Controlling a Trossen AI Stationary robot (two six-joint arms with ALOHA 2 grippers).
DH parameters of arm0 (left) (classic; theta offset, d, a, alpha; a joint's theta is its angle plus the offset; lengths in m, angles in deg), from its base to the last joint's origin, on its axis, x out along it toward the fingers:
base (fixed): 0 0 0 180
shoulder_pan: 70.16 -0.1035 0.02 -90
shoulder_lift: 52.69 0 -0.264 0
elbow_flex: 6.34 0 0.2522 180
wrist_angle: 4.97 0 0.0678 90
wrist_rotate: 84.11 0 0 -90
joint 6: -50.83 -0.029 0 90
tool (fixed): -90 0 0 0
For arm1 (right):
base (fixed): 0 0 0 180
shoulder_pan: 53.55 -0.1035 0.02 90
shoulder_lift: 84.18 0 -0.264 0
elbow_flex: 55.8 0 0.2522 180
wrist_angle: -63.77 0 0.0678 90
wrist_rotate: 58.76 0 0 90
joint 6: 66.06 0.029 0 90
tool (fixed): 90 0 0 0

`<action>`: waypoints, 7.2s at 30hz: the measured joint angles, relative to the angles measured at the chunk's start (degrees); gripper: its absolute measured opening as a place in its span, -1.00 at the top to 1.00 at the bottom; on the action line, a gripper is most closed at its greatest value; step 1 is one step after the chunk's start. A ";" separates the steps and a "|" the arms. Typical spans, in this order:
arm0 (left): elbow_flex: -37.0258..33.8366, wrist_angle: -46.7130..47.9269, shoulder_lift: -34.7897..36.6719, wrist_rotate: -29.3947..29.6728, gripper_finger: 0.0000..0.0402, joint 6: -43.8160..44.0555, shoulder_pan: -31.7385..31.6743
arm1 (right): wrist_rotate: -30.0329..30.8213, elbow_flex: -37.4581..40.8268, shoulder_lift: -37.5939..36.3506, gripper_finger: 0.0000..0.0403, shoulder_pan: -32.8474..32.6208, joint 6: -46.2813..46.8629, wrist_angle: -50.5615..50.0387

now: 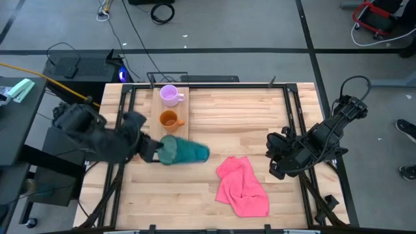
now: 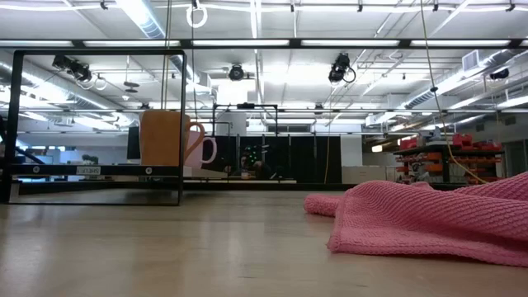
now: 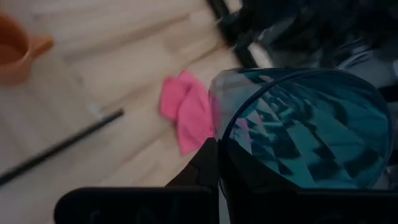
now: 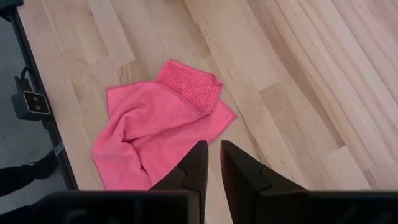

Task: Stack small to large cups/mugs on shelf
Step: Put the blue cup on the shelf

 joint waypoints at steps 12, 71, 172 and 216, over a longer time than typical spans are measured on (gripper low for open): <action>-1.11 0.23 1.14 -8.63 0.95 -11.53 -17.85 | 0.76 -0.01 0.00 0.75 0.00 1.74 0.04; -49.17 -2.24 12.79 -26.29 0.95 0.69 -30.99 | 2.84 0.00 -0.02 0.75 0.00 1.53 1.36; -49.13 -3.50 26.31 7.25 0.59 -26.78 -24.34 | 5.86 -0.01 3.37 0.75 18.61 3.11 14.11; -49.11 -3.57 28.59 16.11 0.73 -25.80 -17.77 | -31.10 -0.02 36.65 0.99 39.12 -22.28 77.75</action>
